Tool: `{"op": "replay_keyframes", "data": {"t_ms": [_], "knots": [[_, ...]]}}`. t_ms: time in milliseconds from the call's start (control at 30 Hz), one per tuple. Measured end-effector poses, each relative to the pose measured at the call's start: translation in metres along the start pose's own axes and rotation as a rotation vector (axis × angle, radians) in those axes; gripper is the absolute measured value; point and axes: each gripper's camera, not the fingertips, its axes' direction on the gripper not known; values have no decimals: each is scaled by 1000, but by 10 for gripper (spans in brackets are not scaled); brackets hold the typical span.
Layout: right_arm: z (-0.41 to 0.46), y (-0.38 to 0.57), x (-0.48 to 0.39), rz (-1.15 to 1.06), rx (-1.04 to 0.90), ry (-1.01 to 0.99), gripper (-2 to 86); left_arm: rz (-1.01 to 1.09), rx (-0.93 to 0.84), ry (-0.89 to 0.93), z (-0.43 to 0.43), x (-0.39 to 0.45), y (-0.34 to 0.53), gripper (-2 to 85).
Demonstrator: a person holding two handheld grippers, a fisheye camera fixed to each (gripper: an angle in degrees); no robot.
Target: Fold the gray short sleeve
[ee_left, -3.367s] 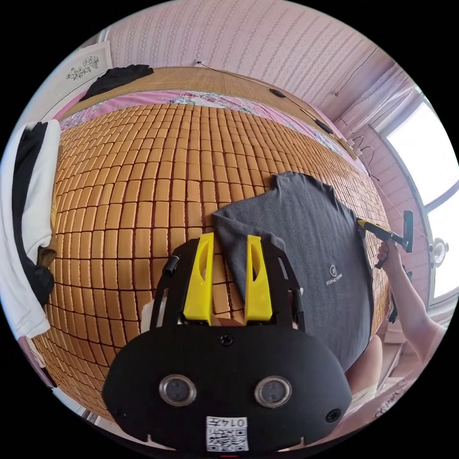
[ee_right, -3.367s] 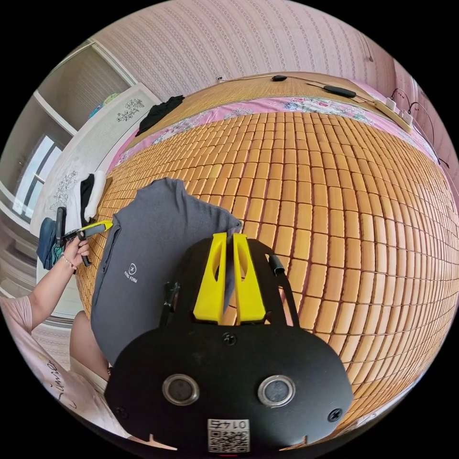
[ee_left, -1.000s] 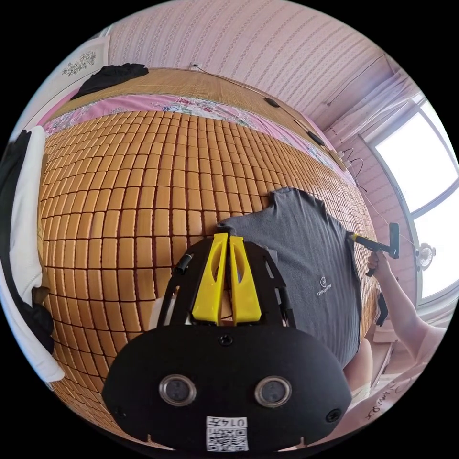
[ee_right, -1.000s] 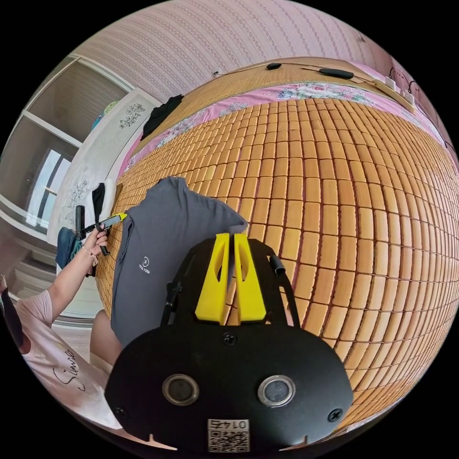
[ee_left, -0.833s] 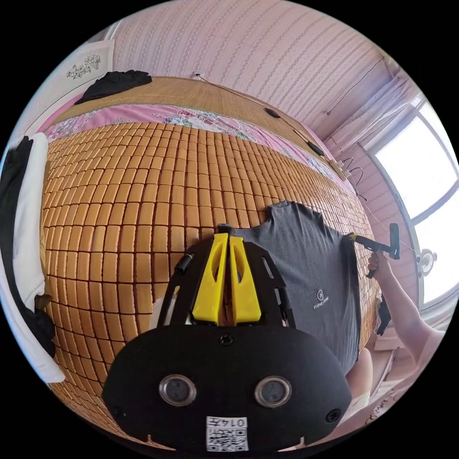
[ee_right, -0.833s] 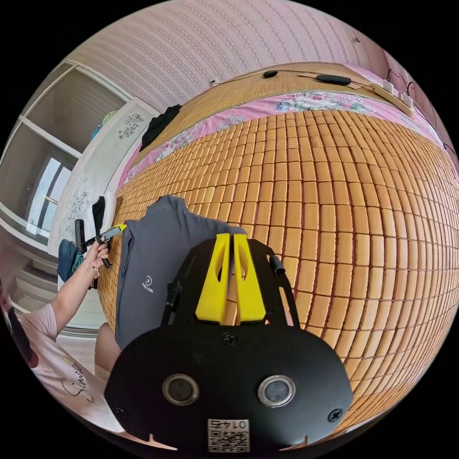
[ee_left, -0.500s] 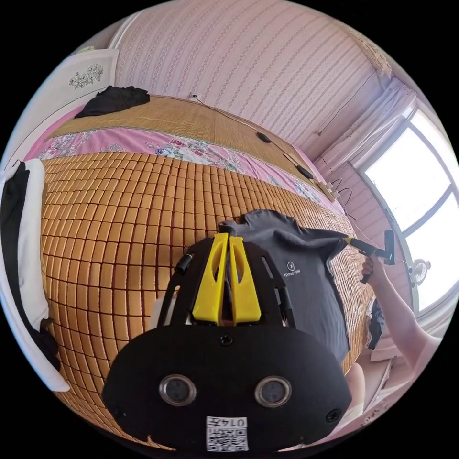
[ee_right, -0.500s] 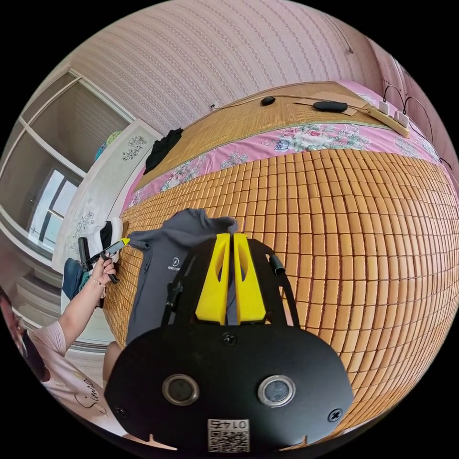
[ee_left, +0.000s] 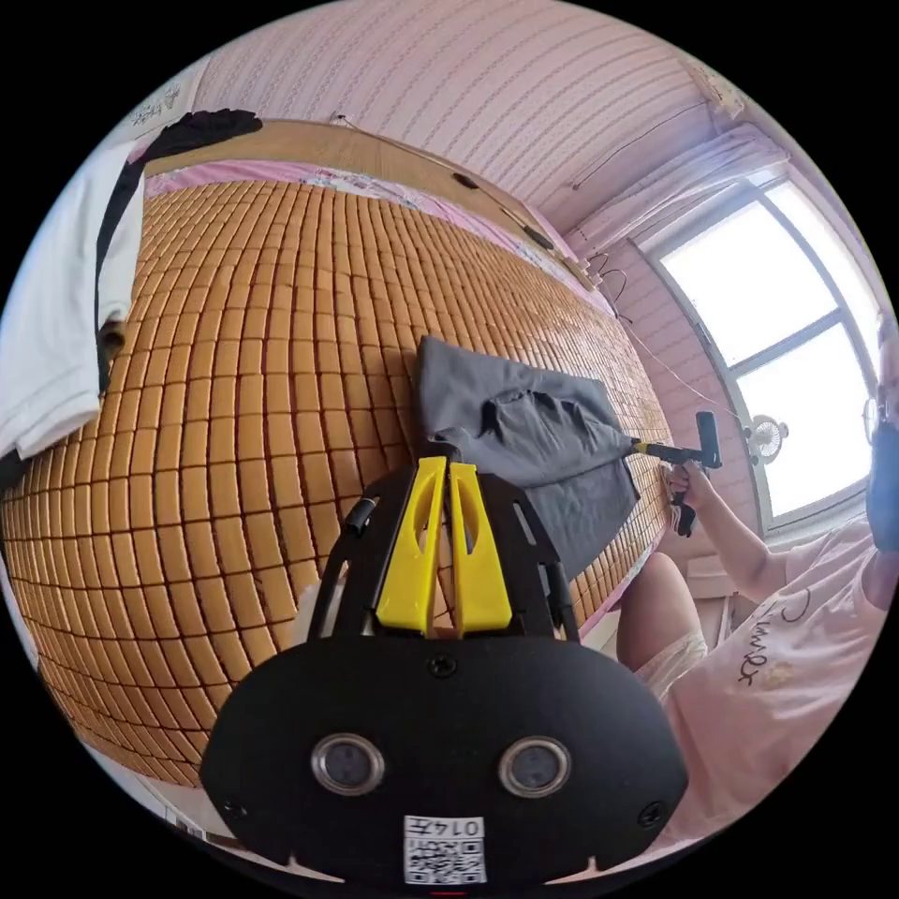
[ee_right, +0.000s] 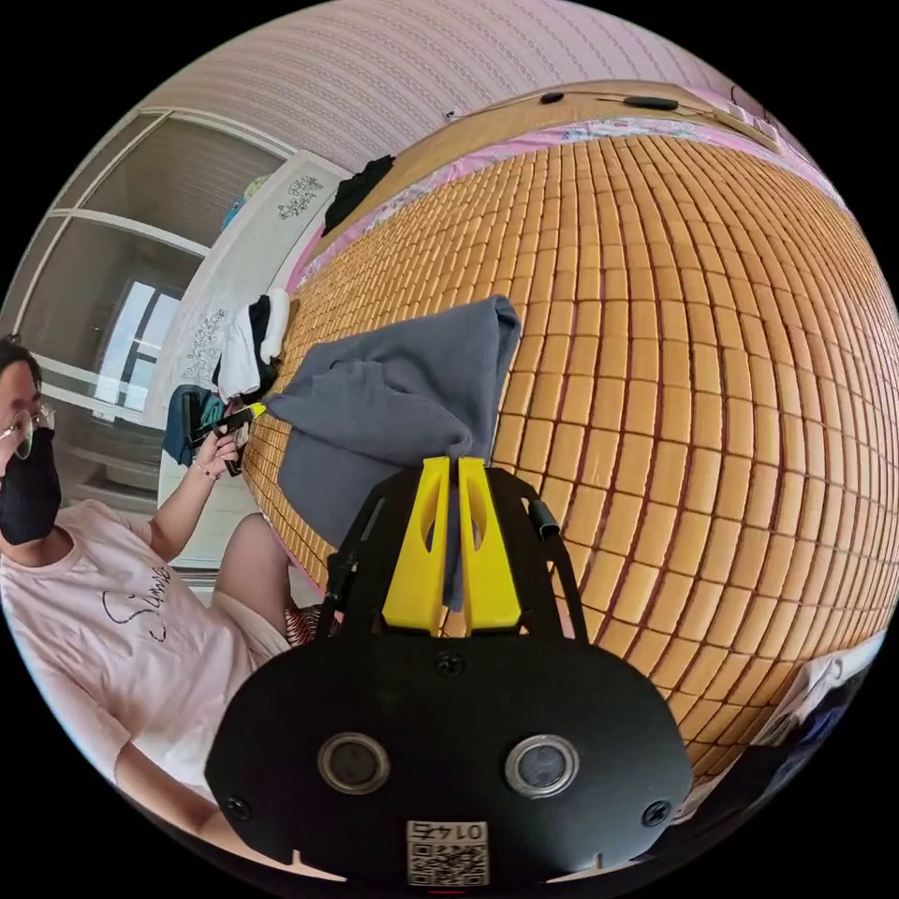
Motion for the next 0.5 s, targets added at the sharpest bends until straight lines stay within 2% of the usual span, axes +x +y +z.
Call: {"op": "replay_keyframes", "data": {"t_ms": [67,233,367,500], "knots": [[2,13,1,29,61,9,7,0,-55,-53,18,1,18,-10],[-23,19,-10,46,168,27,8,-6,17,-83,9,9,26,-10],[-37,22,-24,40,213,44,9,-14,164,23,-16,15,31,-10],[-44,30,-38,31,257,39,12,37,176,110,-22,27,37,-10]]}}
